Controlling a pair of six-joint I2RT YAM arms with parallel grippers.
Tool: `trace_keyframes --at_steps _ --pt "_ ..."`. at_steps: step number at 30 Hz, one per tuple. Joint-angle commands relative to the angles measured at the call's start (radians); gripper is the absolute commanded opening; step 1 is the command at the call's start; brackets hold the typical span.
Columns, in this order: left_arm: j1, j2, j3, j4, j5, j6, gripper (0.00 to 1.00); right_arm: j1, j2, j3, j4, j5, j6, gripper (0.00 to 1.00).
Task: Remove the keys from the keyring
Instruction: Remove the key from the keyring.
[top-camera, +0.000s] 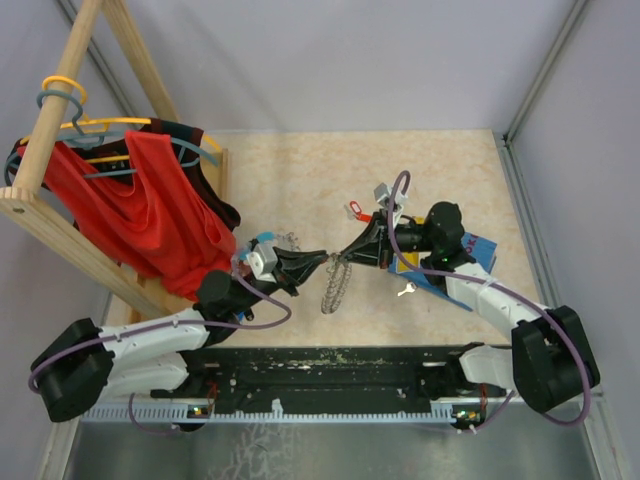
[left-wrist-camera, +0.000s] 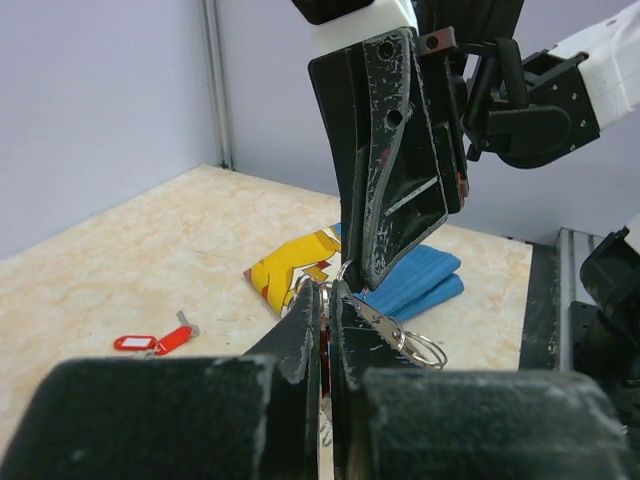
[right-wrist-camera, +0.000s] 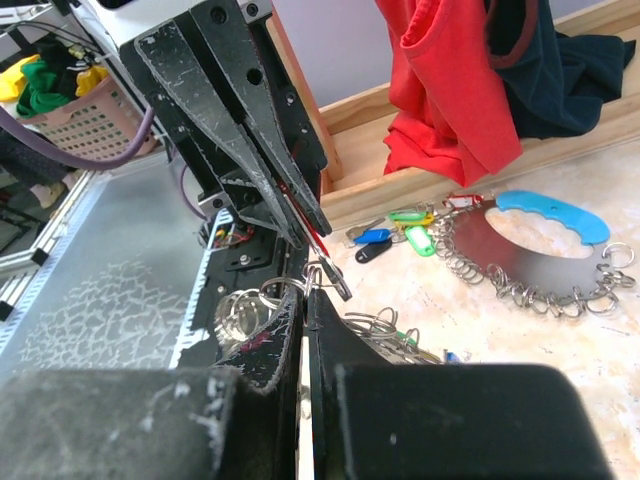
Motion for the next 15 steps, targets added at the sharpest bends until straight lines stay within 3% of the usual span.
trace_keyframes --at_steps 1,15 --pt "0.001 0.021 -0.025 0.050 0.015 0.120 0.00 -0.007 -0.012 0.009 0.157 -0.037 0.058 0.00" --pt "0.000 0.050 -0.045 0.149 0.078 0.140 0.00 -0.007 -0.011 -0.014 0.237 -0.038 0.084 0.00"
